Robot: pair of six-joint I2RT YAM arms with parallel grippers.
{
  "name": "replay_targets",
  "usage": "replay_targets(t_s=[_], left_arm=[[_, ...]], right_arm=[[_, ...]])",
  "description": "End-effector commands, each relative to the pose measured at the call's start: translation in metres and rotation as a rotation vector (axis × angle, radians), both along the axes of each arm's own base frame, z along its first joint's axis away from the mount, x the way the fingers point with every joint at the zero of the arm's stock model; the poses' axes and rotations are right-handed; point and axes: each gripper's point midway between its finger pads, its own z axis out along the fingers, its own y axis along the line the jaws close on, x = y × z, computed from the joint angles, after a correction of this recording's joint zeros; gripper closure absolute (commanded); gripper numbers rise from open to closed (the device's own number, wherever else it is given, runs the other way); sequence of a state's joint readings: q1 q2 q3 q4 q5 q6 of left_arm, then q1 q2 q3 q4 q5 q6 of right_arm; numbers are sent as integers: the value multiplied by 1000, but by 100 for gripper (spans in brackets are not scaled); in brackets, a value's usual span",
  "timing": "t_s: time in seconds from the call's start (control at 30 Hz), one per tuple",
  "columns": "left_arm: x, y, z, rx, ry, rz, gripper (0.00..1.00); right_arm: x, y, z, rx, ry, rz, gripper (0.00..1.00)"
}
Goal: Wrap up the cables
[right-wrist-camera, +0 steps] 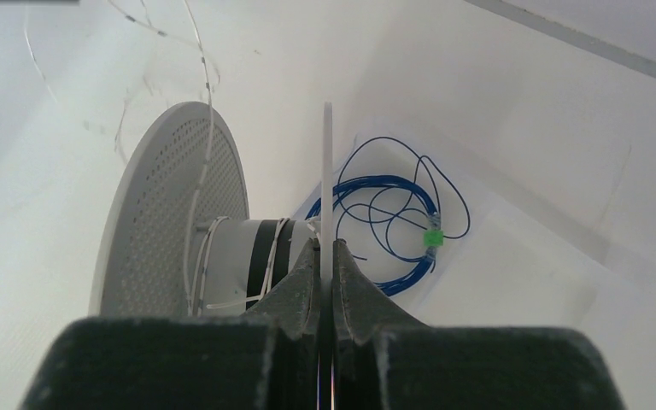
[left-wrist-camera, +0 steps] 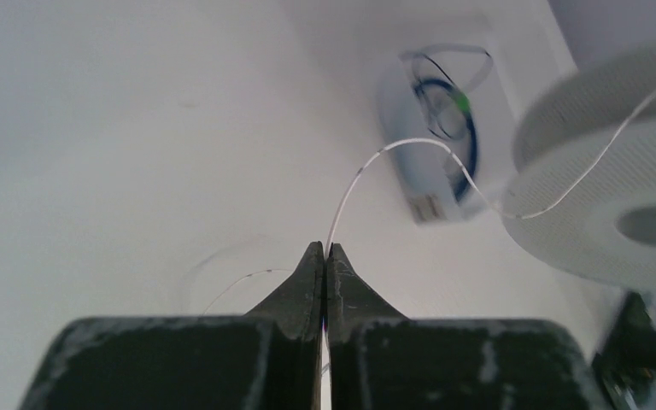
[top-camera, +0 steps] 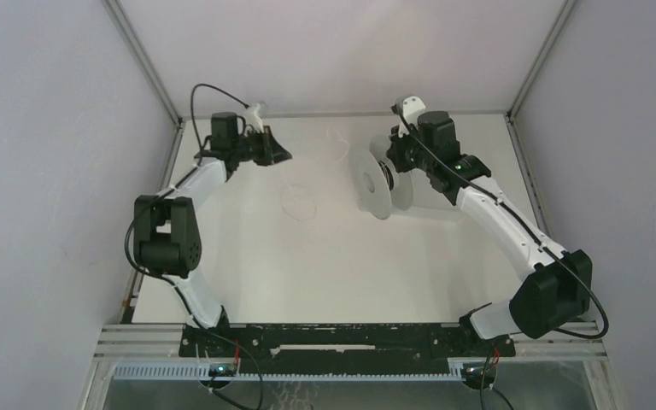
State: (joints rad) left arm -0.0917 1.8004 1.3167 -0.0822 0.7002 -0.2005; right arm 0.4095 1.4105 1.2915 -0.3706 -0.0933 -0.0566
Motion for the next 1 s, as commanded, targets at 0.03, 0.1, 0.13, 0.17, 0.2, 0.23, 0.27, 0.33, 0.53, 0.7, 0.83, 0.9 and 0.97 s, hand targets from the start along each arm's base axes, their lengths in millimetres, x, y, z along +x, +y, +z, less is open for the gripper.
replay_targets(t_s=[0.03,0.1,0.13,0.17,0.2,0.23,0.27,0.33,0.53,0.7,0.83,0.9,0.97], left_arm=[[47,71,26,137,-67,265,100],[53,89,24,179,-61,326,100],[55,96,22,204,-58,347,100],[56,101,21,235,-62,356,100],[57,105,18,261,-56,364,100],[56,108,14,283,-47,368,100],[55,111,9,307,-35,369,100],[53,116,-1,351,-5,363,100],[32,110,-33,461,80,284,100],[8,94,-48,587,89,173,100],[-16,79,-58,713,85,59,100],[-28,74,-64,771,85,9,100],[-41,71,-72,831,89,-40,100]], right_arm=[[-6,-2,82,134,-179,25,100],[-8,-6,89,145,-193,24,100],[-9,-9,93,152,-202,20,100],[-10,-10,97,160,-209,19,100],[-11,-14,100,167,-215,13,100],[-11,-16,103,175,-218,10,100],[-12,-18,107,182,-220,9,100],[-12,-23,115,202,-224,-3,100],[-10,-35,135,272,-221,-37,100],[-3,-42,149,312,-214,-89,100],[9,-54,156,319,-229,-184,100],[17,-64,158,309,-238,-244,100],[25,-75,161,312,-242,-304,100]])
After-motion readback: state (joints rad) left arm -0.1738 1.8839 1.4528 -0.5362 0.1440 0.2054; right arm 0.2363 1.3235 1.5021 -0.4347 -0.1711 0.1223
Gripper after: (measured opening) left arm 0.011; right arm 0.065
